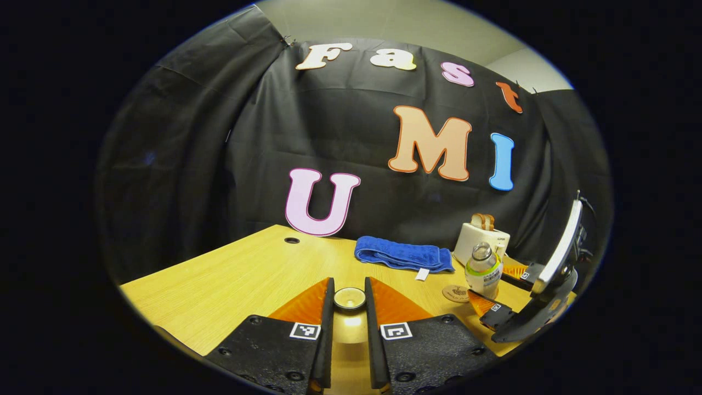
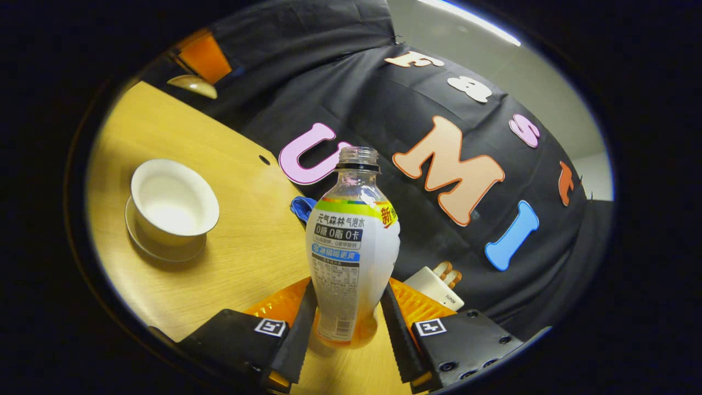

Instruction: Open the teacup lid with one hand, grasp the water bottle and pour water into the teacup with the other hand; after pouring, place the water bottle on the coaster and then close the teacup lid.

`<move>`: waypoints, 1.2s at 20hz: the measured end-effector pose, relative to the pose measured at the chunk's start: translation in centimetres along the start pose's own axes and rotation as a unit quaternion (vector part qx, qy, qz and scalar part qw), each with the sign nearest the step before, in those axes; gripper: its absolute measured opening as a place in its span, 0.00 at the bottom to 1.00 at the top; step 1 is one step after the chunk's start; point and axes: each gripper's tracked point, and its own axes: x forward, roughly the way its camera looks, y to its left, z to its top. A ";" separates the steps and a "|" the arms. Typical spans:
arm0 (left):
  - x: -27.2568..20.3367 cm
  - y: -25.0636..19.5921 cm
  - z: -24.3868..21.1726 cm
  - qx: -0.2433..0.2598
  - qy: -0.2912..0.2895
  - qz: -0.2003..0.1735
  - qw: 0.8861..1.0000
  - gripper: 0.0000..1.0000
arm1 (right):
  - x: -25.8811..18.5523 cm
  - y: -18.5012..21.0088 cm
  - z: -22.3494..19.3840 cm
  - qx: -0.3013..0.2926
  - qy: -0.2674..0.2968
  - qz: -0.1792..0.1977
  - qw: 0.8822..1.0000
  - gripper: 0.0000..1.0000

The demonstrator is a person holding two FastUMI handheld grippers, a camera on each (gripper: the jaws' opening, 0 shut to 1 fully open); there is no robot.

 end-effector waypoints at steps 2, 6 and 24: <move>-0.1 0.6 0.2 -0.005 -0.002 0.004 1.000 0.25 | 0.1 0.1 0.3 -0.049 -0.004 -0.004 0.999 0.70; -0.1 1.1 0.6 -0.011 -0.006 0.007 1.000 0.25 | -0.9 0.4 0.3 -0.143 -0.014 -0.006 0.990 0.70; -0.4 1.8 1.2 -0.014 -0.011 0.010 1.000 0.25 | -3.4 2.8 0.6 -0.362 -0.035 0.011 0.931 0.70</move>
